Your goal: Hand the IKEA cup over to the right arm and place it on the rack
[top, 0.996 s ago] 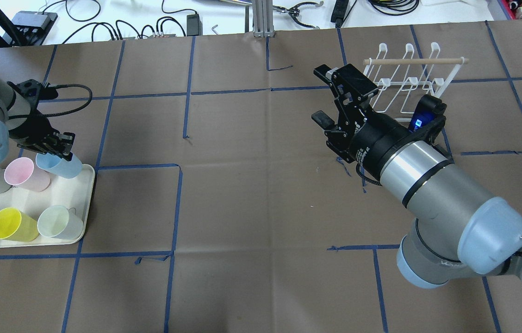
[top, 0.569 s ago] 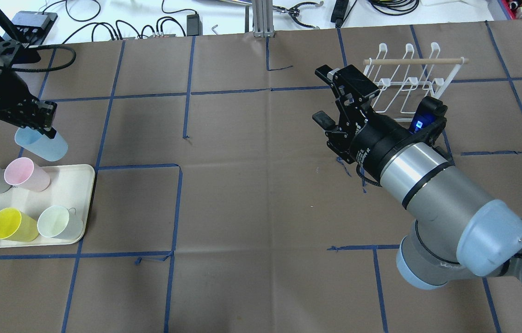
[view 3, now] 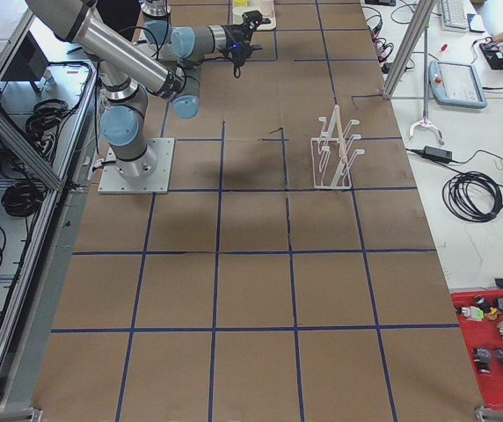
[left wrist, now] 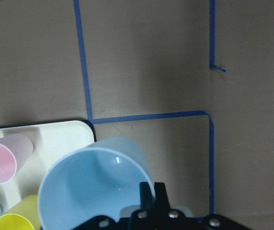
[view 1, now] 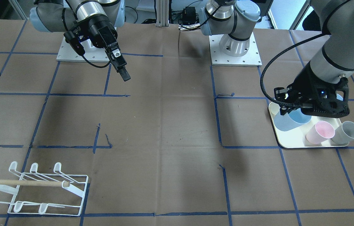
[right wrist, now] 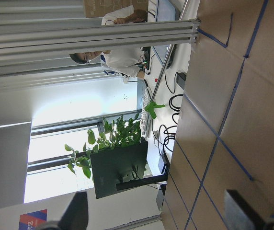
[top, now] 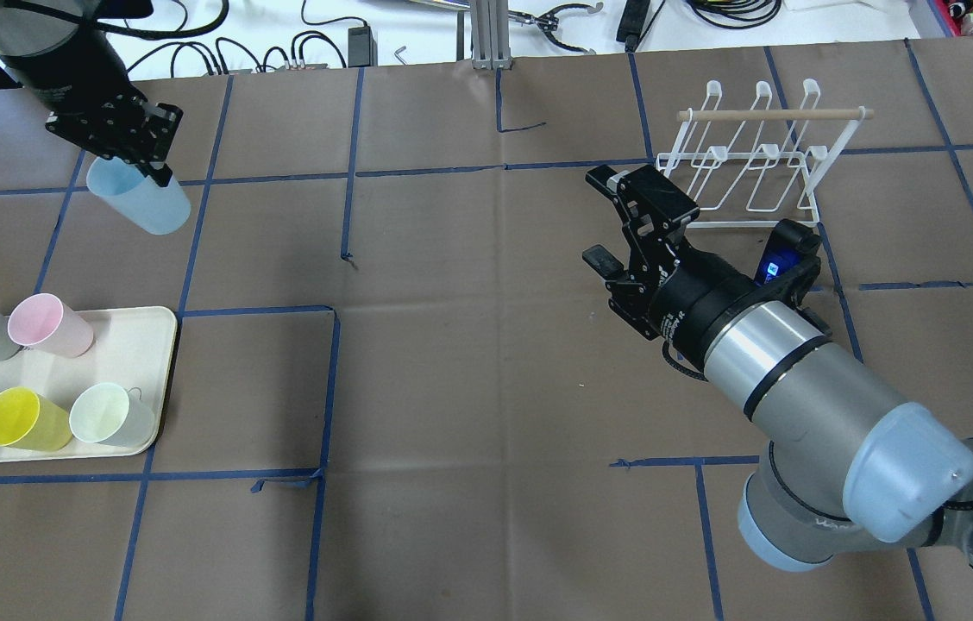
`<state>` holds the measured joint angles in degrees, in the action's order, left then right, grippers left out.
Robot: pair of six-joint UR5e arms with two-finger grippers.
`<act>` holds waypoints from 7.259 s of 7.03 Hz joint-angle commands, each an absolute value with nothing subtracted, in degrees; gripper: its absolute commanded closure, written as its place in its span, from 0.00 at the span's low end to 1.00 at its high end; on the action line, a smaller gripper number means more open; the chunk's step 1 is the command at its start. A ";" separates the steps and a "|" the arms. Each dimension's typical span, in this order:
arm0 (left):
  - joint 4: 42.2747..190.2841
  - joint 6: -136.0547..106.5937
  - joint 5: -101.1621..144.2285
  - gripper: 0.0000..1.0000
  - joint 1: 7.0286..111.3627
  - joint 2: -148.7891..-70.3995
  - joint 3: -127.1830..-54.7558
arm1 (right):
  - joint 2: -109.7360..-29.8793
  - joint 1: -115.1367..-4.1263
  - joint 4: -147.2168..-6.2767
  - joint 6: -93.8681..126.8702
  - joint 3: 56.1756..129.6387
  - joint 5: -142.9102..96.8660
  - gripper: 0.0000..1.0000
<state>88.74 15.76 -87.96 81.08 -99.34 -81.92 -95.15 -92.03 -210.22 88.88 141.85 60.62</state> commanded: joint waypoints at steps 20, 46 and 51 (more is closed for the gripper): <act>-18.46 28.56 -21.09 0.93 85.52 -98.96 -132.89 | -94.75 -100.28 -187.91 96.24 134.21 68.99 0.01; -18.72 18.99 -22.06 0.02 83.86 -98.70 -130.51 | -83.76 -107.93 -186.15 100.11 121.91 76.29 0.77; -11.47 11.64 -38.39 0.01 76.20 -97.91 -126.85 | -81.92 -94.69 -186.77 79.03 117.35 76.29 0.87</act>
